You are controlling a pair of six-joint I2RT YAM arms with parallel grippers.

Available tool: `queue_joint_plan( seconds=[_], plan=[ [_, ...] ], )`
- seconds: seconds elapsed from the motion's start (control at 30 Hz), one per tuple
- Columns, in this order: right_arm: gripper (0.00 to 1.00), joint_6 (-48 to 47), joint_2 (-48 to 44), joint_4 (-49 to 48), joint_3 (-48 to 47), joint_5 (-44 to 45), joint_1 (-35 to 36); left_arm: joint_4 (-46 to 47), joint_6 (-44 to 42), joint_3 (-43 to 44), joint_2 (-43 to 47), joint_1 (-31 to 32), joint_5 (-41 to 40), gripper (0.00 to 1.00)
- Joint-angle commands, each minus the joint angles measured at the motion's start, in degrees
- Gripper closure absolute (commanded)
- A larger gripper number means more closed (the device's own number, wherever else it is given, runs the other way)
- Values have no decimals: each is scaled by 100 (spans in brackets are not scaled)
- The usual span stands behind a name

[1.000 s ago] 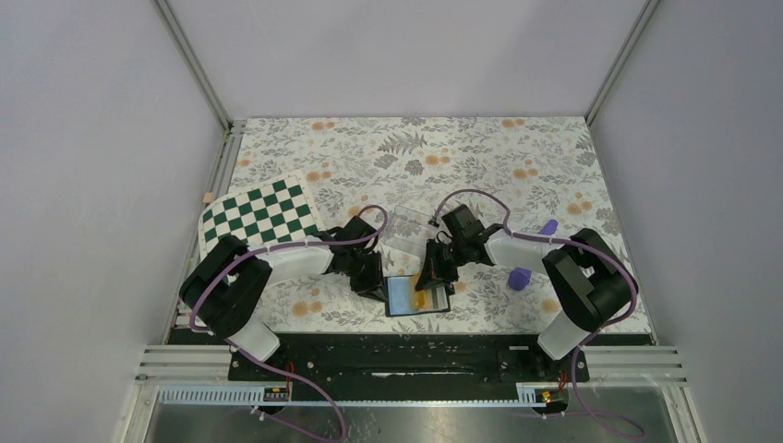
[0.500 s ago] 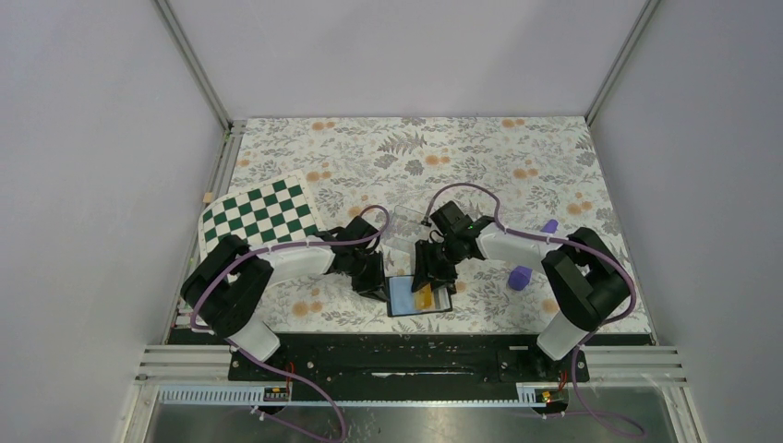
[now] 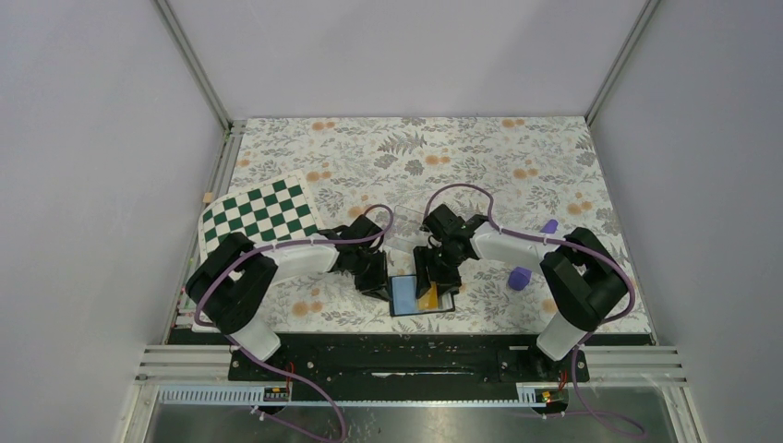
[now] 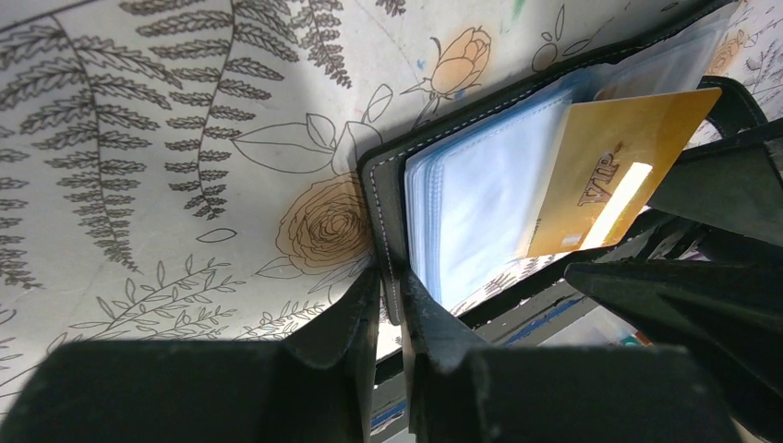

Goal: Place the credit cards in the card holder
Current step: Insert the credit card into the card holder.

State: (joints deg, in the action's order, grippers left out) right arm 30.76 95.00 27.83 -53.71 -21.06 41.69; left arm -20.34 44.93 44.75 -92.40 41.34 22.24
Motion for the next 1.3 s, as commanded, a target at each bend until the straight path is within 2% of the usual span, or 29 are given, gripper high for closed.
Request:
queue_joint_plan(
  seconds=[0.0,0.53,0.8,0.97,1.03,1.27],
  plan=[
    [39,-53,159,453,-199,290,54,-58,-127,151,-171,72,-317,85],
    [38,-54,542,413,-628,-36,463,-110,-142,306,-291,128,-317,85],
    [32,14,570,-223,-590,-568,542,-110,-150,367,-274,179,-294,85],
    [30,15,517,-133,-571,-452,550,-279,-206,437,-146,189,-403,85],
    [29,16,369,55,-554,-310,547,-575,-313,535,-52,184,-614,83],
    [23,-28,-54,596,-582,185,551,-1395,-594,916,525,192,-1442,66]
  ],
)
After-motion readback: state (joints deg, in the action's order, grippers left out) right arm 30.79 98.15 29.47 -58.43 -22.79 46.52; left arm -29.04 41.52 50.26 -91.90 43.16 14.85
